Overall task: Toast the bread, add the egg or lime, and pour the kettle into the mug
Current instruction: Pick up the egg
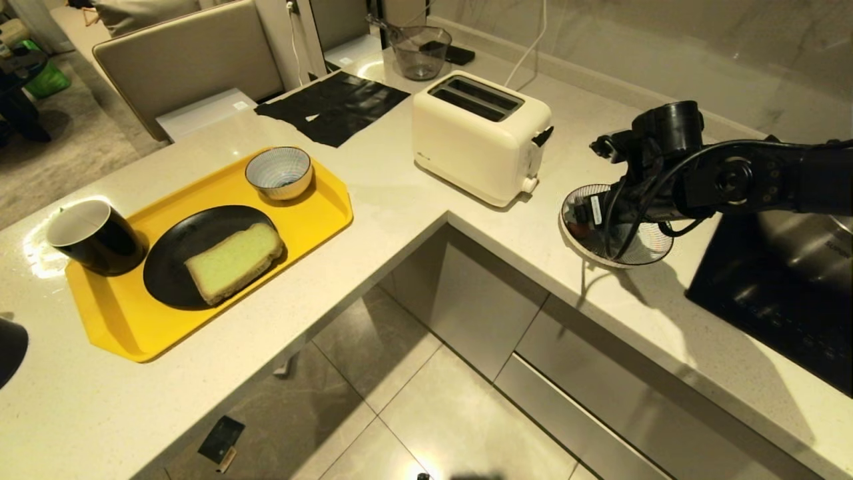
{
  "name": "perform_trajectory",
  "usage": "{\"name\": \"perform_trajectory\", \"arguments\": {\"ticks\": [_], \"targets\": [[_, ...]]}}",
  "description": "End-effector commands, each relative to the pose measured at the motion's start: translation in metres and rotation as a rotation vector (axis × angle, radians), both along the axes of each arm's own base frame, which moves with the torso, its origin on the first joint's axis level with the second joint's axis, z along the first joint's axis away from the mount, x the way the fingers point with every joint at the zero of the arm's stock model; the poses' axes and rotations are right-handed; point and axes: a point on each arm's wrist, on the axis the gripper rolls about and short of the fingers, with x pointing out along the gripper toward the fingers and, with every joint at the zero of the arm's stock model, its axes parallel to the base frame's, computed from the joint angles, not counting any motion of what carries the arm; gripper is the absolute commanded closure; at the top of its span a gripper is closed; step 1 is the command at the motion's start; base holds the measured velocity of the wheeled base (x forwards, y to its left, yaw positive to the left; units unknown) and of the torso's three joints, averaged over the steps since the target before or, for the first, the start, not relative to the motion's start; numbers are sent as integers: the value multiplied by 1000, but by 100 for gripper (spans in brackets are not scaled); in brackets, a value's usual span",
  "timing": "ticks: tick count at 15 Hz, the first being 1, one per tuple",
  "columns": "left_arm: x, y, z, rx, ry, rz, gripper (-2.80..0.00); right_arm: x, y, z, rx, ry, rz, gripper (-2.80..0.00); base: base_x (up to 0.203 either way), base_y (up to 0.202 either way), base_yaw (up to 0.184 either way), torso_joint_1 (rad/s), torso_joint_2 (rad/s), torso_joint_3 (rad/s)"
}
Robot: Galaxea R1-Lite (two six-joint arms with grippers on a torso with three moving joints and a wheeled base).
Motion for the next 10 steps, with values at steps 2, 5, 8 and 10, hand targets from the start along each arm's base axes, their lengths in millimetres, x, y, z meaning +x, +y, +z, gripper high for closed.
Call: {"name": "perform_trajectory", "arguments": {"ticks": [2, 5, 8, 10], "targets": [[0, 0, 0, 0, 0, 0, 0, 5, -1, -4, -4, 3, -5, -280, 0, 0, 0, 0, 0, 0], [0, 0, 0, 0, 0, 1, 0, 6, -1, -5, -9, 6, -7, -280, 0, 0, 0, 0, 0, 0], [0, 0, 0, 0, 0, 2, 0, 6, -2, -6, -11, 11, -9, -280, 0, 0, 0, 0, 0, 0], [0, 0, 0, 0, 0, -1, 0, 6, -2, -7, -12, 15, -9, -280, 0, 0, 0, 0, 0, 0]]}}
